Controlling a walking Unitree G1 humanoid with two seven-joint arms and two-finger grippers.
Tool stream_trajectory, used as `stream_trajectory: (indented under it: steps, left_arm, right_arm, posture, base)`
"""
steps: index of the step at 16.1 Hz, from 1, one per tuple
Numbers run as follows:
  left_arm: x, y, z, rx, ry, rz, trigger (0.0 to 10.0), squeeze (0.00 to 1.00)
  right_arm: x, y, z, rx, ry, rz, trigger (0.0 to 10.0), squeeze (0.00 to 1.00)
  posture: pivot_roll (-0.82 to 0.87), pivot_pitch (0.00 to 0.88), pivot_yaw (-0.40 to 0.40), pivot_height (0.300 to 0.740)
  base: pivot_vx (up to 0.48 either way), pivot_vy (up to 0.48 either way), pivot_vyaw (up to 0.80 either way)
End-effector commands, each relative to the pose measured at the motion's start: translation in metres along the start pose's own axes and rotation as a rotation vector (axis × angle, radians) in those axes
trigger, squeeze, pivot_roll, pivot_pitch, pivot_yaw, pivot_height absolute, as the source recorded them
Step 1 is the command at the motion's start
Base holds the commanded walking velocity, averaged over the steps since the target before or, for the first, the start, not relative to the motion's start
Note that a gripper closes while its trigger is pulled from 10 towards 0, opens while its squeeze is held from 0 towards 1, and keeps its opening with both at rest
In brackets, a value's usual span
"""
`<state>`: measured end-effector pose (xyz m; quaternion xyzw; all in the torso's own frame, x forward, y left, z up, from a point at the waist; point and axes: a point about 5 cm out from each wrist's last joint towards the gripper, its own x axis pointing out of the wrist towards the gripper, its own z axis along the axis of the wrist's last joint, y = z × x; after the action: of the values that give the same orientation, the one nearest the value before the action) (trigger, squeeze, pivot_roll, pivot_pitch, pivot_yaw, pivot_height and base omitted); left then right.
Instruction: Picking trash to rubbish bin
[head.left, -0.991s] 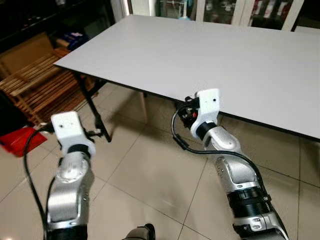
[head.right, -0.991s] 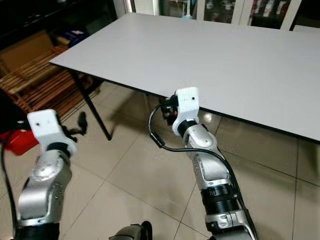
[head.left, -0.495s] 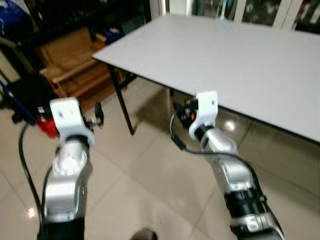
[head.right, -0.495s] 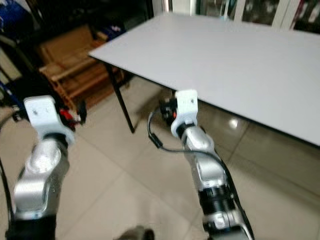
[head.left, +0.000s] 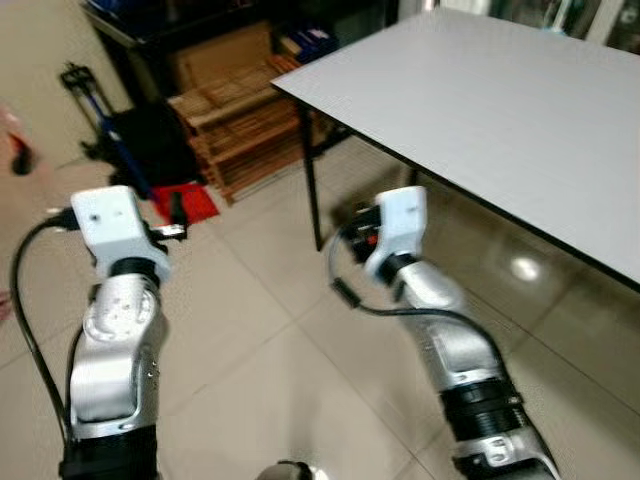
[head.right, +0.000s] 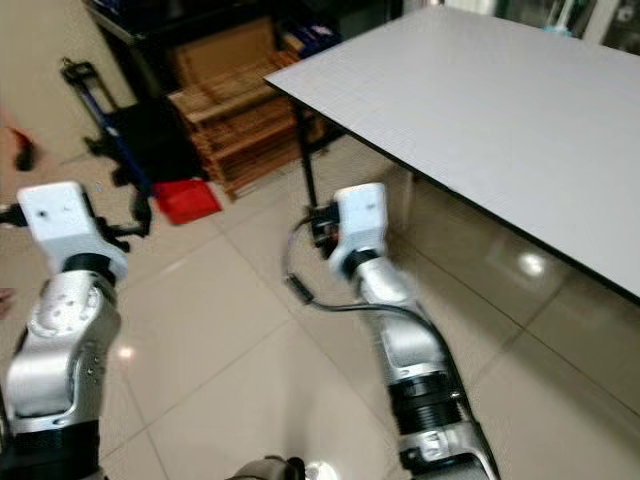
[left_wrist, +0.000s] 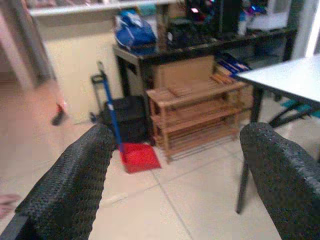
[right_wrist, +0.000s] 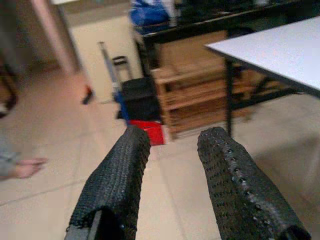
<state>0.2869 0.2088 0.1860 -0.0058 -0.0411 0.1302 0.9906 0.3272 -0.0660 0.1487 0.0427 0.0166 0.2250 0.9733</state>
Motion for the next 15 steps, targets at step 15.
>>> stream_trajectory:
  steps: [15]
  left_arm:
    - [-0.012,0.004,0.008,-0.015,-0.006,0.0,10.0,0.0]
  right_arm:
    - [-0.006,-0.001,-0.003,0.006,0.009,0.029,10.0,0.0]
  posture:
    - [0.03,0.128,0.078,0.74]
  base:
    - [0.03,0.0,0.33]
